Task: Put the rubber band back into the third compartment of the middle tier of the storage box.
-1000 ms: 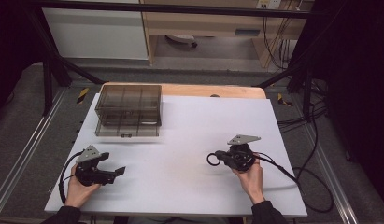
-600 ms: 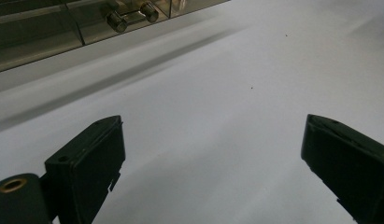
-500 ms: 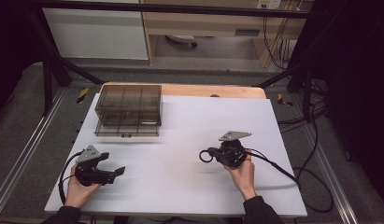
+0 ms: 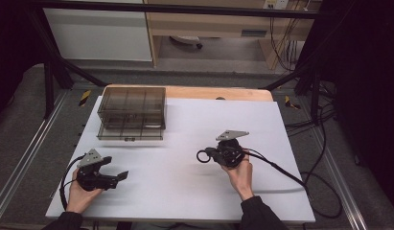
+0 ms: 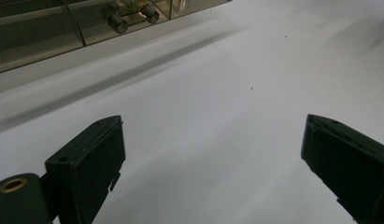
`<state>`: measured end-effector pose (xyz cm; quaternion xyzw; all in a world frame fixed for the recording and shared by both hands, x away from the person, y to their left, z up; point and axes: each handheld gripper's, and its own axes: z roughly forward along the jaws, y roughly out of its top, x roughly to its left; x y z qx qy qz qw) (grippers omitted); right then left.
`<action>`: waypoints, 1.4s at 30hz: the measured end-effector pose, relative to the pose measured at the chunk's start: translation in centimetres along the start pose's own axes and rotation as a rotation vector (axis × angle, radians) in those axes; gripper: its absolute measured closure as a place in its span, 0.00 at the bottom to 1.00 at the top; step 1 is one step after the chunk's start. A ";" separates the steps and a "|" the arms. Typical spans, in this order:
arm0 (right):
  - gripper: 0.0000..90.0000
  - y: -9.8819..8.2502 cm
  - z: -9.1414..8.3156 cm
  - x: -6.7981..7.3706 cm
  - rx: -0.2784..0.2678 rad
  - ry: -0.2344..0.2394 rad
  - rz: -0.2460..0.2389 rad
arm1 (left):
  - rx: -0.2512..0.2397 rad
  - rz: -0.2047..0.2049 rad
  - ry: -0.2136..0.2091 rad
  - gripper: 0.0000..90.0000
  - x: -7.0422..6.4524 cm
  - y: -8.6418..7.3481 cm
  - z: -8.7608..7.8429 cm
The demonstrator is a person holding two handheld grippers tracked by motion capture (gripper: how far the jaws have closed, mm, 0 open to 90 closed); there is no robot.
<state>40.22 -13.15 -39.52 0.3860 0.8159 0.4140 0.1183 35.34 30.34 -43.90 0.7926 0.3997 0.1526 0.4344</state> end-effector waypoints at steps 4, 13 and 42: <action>0.98 0.6 0.5 0.3 -0.002 0.001 -0.007 | 0.000 0.001 0.000 0.07 0.0 0.0 0.0; 0.98 2.0 1.6 1.5 -0.012 0.005 -0.024 | -0.001 0.001 0.000 0.07 0.0 0.0 -0.1; 0.98 5.8 5.9 4.2 -0.043 0.017 -0.050 | 0.000 0.002 -0.004 0.07 0.1 0.0 -0.1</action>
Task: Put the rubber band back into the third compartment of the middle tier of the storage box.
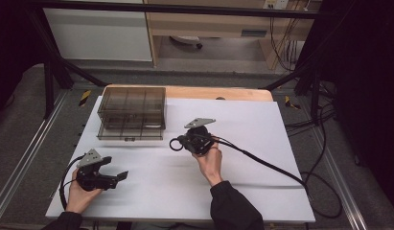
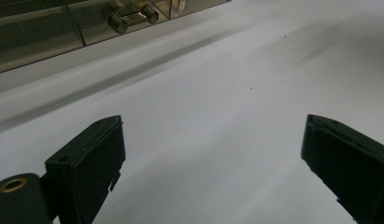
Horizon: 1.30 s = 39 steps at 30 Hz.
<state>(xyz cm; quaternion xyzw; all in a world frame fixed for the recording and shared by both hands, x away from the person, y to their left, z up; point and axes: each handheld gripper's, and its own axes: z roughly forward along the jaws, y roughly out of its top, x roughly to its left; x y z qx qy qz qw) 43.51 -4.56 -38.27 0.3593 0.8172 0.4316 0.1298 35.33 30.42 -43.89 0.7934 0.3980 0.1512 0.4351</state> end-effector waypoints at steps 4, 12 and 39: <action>0.98 0.5 0.6 0.3 -0.003 0.003 -0.003 | 0.000 0.002 0.001 0.07 0.0 0.0 0.0; 0.98 1.7 2.1 0.6 -0.010 0.006 -0.004 | -0.002 0.000 0.000 0.07 0.0 0.0 0.0; 0.98 3.6 5.3 0.4 -0.029 0.010 0.021 | 0.001 0.001 -0.007 0.07 0.1 -0.1 0.0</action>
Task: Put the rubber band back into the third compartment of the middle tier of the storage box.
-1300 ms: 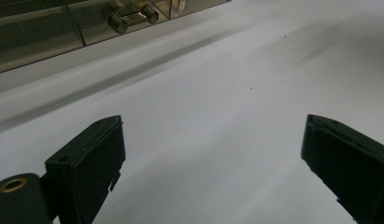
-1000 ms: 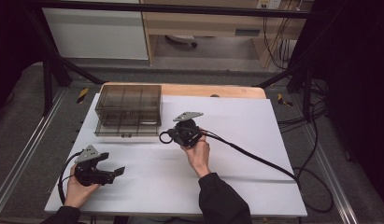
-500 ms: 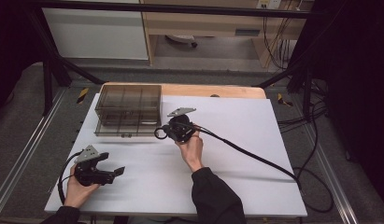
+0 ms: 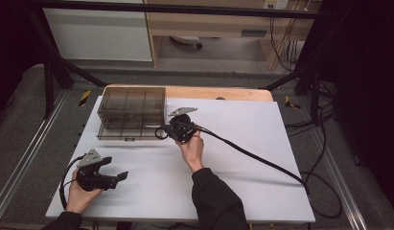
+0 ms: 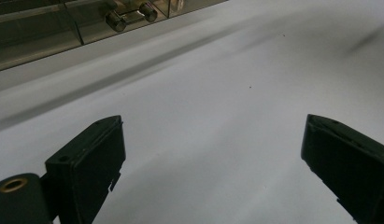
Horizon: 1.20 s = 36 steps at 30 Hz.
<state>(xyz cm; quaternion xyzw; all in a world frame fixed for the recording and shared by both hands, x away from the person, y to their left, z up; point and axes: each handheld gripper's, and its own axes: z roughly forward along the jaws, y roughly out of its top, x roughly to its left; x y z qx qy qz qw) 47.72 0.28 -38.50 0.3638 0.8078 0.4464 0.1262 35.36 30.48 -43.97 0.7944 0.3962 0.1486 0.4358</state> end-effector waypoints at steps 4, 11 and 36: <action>0.98 0.2 0.3 -0.1 -0.002 0.000 0.005 | -0.001 -0.004 0.000 0.07 0.0 0.0 0.0; 0.98 0.8 1.3 0.0 0.006 -0.001 -0.001 | 0.000 -0.004 0.000 0.07 0.0 0.0 0.0; 0.98 2.1 4.1 0.4 0.009 0.001 -0.008 | -0.001 -0.007 -0.004 0.07 0.0 0.0 0.0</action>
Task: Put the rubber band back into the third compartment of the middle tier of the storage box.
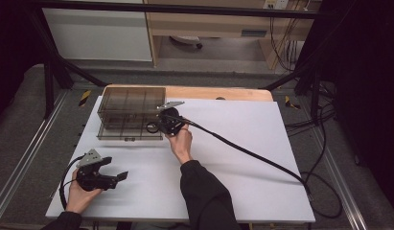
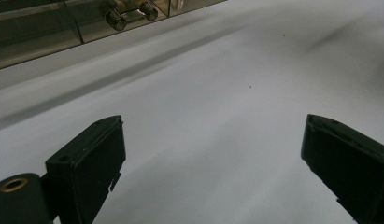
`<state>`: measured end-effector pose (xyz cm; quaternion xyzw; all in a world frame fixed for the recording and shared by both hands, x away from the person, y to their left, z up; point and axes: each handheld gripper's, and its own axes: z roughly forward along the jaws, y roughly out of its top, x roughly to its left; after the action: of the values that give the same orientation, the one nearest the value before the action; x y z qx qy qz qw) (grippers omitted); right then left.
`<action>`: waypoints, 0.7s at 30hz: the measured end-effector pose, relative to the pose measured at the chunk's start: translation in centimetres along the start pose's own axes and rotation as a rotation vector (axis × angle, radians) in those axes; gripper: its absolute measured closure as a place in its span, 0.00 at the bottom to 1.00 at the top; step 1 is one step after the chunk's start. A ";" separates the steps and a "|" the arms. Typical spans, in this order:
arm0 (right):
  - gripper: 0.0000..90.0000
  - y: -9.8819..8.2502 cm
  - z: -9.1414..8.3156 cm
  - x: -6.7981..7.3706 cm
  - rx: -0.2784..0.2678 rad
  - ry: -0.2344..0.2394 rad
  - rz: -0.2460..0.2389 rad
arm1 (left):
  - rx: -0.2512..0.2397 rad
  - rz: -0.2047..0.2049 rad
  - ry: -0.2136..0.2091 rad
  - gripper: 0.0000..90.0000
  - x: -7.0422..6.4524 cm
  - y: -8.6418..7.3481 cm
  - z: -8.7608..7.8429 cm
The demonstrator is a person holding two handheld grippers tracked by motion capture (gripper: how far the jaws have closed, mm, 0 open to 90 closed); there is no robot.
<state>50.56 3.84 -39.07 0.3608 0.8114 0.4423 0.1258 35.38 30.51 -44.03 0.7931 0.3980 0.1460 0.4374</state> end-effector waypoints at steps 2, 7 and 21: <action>0.98 0.0 0.3 0.0 0.004 -0.002 -0.001 | 0.000 0.002 0.001 0.07 0.0 0.0 0.0; 0.98 -0.2 1.0 0.1 0.014 -0.003 -0.003 | 0.001 0.003 0.001 0.07 0.0 0.0 0.0; 0.98 -0.7 1.9 0.1 0.032 -0.003 -0.009 | 0.000 0.001 0.002 0.07 0.0 0.0 0.0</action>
<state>51.17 4.85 -40.70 0.3596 0.8199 0.4282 0.1231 35.38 30.54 -44.03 0.7931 0.3983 0.1470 0.4367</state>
